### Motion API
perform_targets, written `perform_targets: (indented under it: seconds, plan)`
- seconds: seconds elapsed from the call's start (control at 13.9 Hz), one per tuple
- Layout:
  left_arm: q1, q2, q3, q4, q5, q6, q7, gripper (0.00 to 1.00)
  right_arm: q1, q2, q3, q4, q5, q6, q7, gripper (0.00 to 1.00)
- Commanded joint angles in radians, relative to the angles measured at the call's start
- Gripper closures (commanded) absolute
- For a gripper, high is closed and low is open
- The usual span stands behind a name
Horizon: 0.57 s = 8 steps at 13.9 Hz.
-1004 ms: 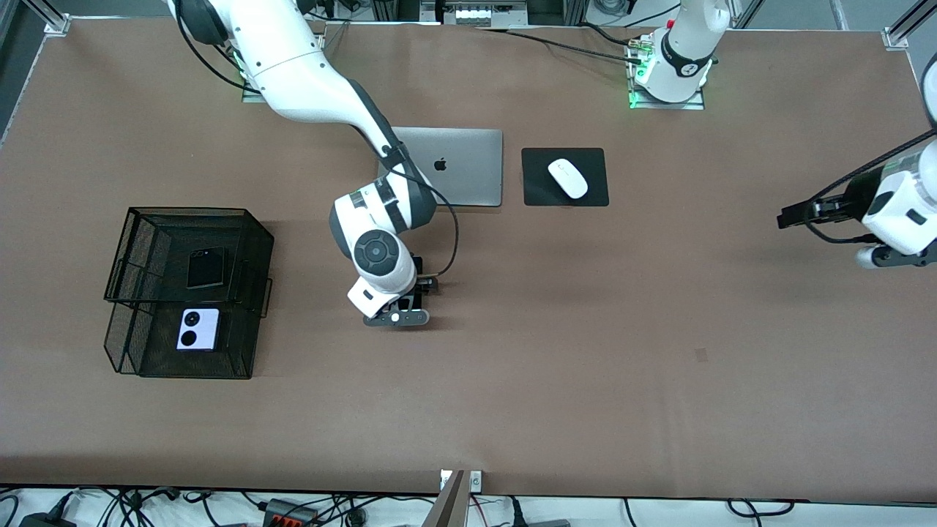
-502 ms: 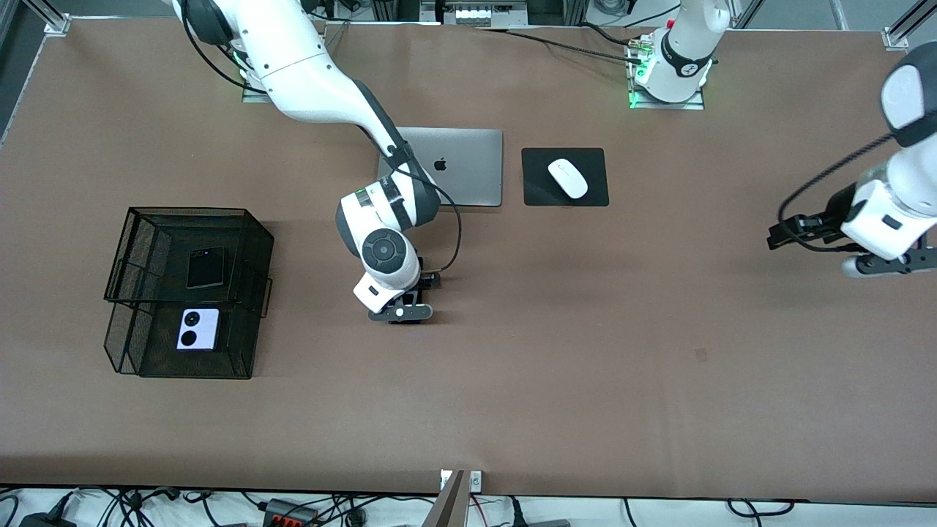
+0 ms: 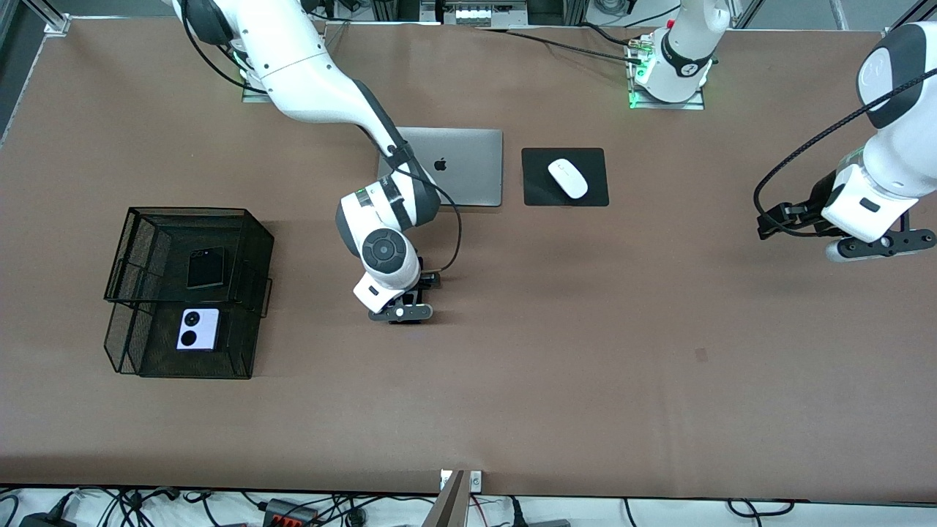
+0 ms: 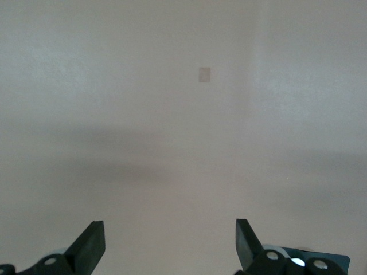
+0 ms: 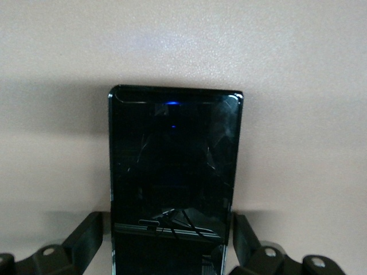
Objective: Place phones with both arms
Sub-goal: 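Lower the black bar phone into the basket with the right gripper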
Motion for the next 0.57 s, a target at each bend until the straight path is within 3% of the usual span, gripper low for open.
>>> perform_targets:
  seconds: [0.0, 0.14, 0.36, 0.5]
  plan:
    - [0.005, 0.046, -0.008, 0.095, 0.023, -0.079, 0.028, 0.00, -0.001, -0.014, -0.009, -0.019, 0.014, -0.001, -0.015, 0.42]
    - [0.007, 0.066, -0.008, 0.132, 0.023, -0.114, 0.032, 0.00, -0.004, -0.018, -0.013, -0.016, 0.011, -0.001, -0.018, 0.65]
    - [0.008, 0.068, -0.008, 0.130, 0.023, -0.115, 0.035, 0.00, -0.006, -0.063, -0.021, -0.013, 0.011, -0.004, -0.013, 0.69]
    - [0.008, 0.068, -0.008, 0.130, 0.022, -0.112, 0.067, 0.00, -0.013, -0.116, -0.059, -0.005, 0.008, -0.074, -0.020, 0.70]
